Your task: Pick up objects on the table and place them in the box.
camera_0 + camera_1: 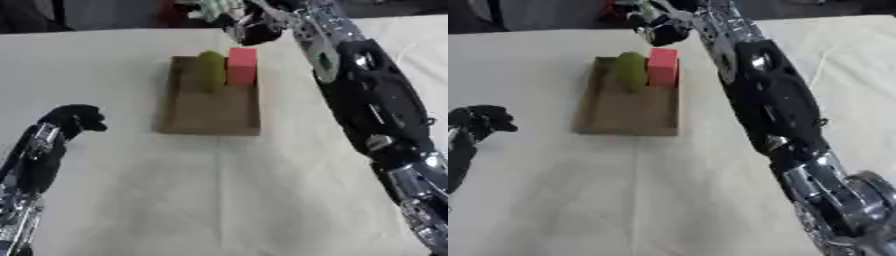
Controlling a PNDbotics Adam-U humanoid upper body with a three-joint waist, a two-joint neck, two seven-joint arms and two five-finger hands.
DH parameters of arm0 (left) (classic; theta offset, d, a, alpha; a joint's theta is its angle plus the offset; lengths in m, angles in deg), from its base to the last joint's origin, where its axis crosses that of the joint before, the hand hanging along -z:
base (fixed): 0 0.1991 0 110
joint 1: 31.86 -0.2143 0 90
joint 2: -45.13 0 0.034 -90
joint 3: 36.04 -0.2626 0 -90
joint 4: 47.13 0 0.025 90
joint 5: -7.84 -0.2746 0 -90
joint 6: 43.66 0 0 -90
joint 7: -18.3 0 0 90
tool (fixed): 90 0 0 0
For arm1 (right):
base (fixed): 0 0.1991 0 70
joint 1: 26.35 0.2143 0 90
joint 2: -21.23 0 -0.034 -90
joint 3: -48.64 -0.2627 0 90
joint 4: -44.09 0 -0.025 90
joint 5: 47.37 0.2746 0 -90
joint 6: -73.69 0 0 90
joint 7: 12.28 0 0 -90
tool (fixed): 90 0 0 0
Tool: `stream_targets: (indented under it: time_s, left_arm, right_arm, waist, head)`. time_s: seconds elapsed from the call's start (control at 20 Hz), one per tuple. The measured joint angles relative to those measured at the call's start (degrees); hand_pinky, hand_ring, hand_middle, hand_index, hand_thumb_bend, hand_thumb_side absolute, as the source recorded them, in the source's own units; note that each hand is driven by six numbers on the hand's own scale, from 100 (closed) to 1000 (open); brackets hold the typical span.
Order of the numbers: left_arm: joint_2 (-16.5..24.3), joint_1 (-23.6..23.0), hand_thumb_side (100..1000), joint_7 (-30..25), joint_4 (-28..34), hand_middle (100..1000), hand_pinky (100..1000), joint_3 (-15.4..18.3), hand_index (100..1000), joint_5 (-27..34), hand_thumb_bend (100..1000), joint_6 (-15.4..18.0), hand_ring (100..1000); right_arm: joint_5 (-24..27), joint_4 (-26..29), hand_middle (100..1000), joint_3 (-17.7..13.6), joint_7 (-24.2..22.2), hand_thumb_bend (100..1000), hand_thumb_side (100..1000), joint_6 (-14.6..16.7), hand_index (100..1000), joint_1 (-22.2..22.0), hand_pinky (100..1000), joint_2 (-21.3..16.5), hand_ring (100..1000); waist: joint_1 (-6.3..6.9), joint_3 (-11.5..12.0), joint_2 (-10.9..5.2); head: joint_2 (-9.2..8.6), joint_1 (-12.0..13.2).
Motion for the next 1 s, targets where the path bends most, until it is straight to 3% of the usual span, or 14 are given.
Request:
stream_targets:
  time_s: [0.3, 0.55, 0.8, 1.0]
  left_arm:
    - [0.0, -0.1, 1000, 0.8, 0.0, 605, 707, 0.6, 745, -0.3, 100, 0.0, 614]
    - [0.0, -0.1, 1000, 1.6, 0.0, 606, 707, 1.3, 744, -0.5, 100, -0.1, 616]
    - [0.0, -0.1, 1000, 2.3, 0.0, 606, 707, 1.9, 744, -0.5, 100, -0.2, 616]
    - [0.0, -0.1, 1000, 2.6, 0.1, 607, 707, 2.0, 744, -0.6, 100, -0.2, 617]
  right_arm:
    - [5.4, 8.4, 766, -4.0, 4.9, 100, 428, -0.2, 935, -8.1, 647, -4.0, 676]
    - [9.8, 15.3, 725, -7.1, 9.2, 100, 515, -2.7, 910, -15.0, 624, -4.4, 649]
    - [14.1, 18.0, 713, -10.4, 12.1, 100, 515, -6.7, 900, -21.9, 613, -4.4, 640]
    - [17.5, 21.4, 728, -11.6, 11.9, 100, 524, -10.0, 915, -27.4, 616, -3.1, 649]
  waist:
    - [-0.01, -1.2, 0.0]
    - [0.0, -2.0, 0.19]
    - [-0.03, -2.6, 0.8]
    - [0.17, -2.6, 0.85]
  head:
    - [-0.01, 1.7]
    - [-0.4, 2.9]
    - [-1.02, 4.2]
    - [-1.02, 4.6]
